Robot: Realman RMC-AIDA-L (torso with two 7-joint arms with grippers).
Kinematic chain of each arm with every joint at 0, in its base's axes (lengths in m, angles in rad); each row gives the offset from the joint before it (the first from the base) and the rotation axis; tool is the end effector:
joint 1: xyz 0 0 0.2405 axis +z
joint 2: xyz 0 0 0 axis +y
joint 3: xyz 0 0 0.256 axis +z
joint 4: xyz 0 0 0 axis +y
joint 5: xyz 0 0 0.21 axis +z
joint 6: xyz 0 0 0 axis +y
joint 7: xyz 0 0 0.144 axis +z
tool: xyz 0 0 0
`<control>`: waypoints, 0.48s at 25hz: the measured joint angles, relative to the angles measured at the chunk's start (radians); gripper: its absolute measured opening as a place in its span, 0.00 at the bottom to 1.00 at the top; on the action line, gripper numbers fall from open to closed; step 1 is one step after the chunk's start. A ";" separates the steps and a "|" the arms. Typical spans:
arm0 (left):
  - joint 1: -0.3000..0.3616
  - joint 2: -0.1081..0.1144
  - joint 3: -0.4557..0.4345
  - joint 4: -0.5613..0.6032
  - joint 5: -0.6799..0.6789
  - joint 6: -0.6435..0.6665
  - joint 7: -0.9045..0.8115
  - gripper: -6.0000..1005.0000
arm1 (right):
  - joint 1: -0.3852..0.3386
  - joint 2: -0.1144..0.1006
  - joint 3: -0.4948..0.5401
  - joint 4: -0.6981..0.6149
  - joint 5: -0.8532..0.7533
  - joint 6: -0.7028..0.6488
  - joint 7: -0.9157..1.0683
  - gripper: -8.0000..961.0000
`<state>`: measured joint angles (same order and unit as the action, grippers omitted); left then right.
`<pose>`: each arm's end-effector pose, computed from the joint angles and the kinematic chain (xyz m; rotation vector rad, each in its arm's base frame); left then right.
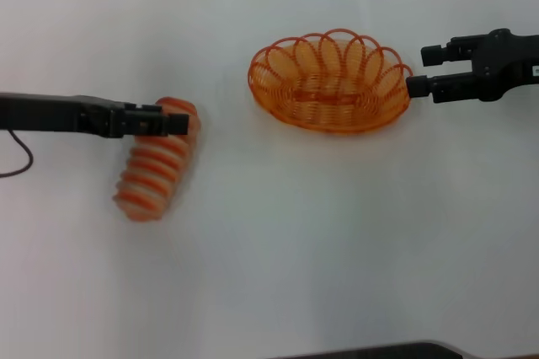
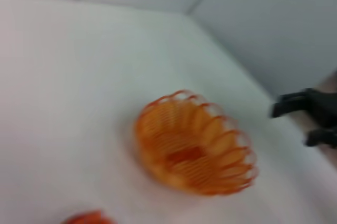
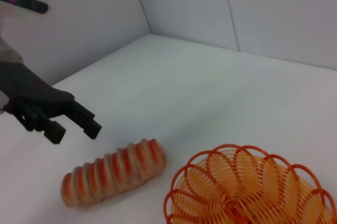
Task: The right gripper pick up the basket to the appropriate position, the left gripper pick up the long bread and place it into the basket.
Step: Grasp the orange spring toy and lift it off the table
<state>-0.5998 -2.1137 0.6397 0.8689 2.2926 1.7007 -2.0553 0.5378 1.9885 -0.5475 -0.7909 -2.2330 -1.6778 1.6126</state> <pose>-0.2438 0.3325 0.0109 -2.7263 -1.3573 -0.4563 0.2900 0.3316 0.0617 -2.7070 0.8450 0.4604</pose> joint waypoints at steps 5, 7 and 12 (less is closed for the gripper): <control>-0.003 -0.014 0.150 0.215 0.109 -0.008 -0.279 0.75 | 0.000 0.005 -0.015 0.008 -0.001 0.021 -0.003 0.78; -0.006 -0.027 0.250 0.320 0.182 -0.012 -0.411 0.75 | 0.001 0.007 -0.017 0.009 -0.001 0.025 -0.003 0.78; -0.053 -0.044 0.427 0.421 0.311 -0.010 -0.634 0.75 | -0.004 0.011 -0.018 0.009 -0.001 0.044 -0.004 0.78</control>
<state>-0.6528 -2.1577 1.0670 1.2904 2.6038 1.6903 -2.6889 0.5340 1.9999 -0.5659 -0.7818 -2.2336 -1.6337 1.6089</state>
